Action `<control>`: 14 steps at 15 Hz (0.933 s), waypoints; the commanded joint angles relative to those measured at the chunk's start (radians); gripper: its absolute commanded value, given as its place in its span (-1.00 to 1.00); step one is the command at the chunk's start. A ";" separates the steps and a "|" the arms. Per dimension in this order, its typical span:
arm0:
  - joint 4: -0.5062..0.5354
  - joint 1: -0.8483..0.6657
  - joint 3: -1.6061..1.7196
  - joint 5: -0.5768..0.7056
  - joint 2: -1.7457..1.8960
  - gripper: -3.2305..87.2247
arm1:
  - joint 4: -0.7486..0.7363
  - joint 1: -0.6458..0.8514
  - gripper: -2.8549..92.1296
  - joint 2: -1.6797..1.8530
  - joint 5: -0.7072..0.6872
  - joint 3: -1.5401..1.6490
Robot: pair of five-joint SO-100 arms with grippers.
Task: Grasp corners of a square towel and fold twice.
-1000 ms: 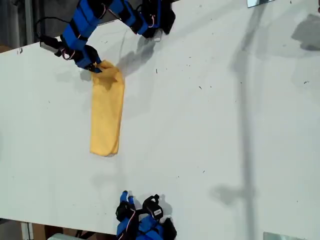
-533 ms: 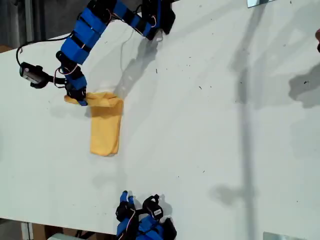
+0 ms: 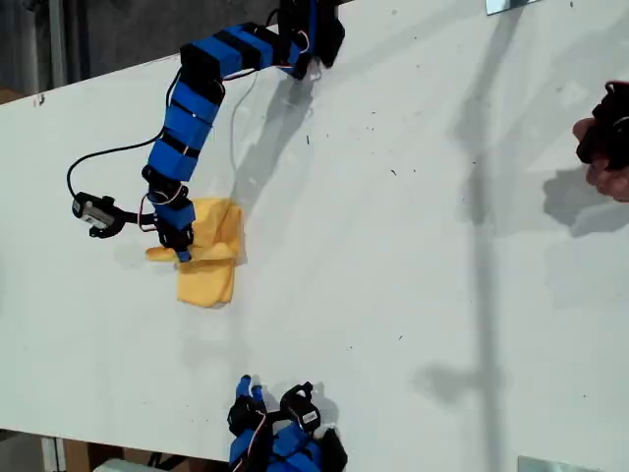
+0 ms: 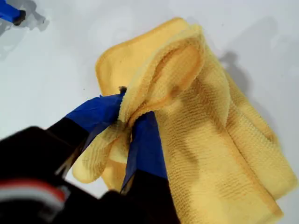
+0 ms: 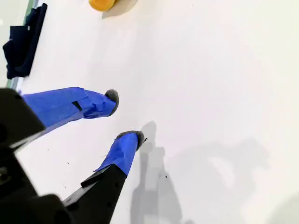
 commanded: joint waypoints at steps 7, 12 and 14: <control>0.008 0.002 0.005 -0.014 0.006 -0.69 | -0.057 0.005 -0.26 0.067 -0.028 -0.092; 0.008 0.000 0.005 -0.011 0.006 -0.69 | -0.041 -0.037 -0.25 0.264 -0.060 0.028; 0.008 0.000 0.005 -0.008 0.006 -0.69 | 0.026 -0.032 -0.20 0.575 -0.049 0.344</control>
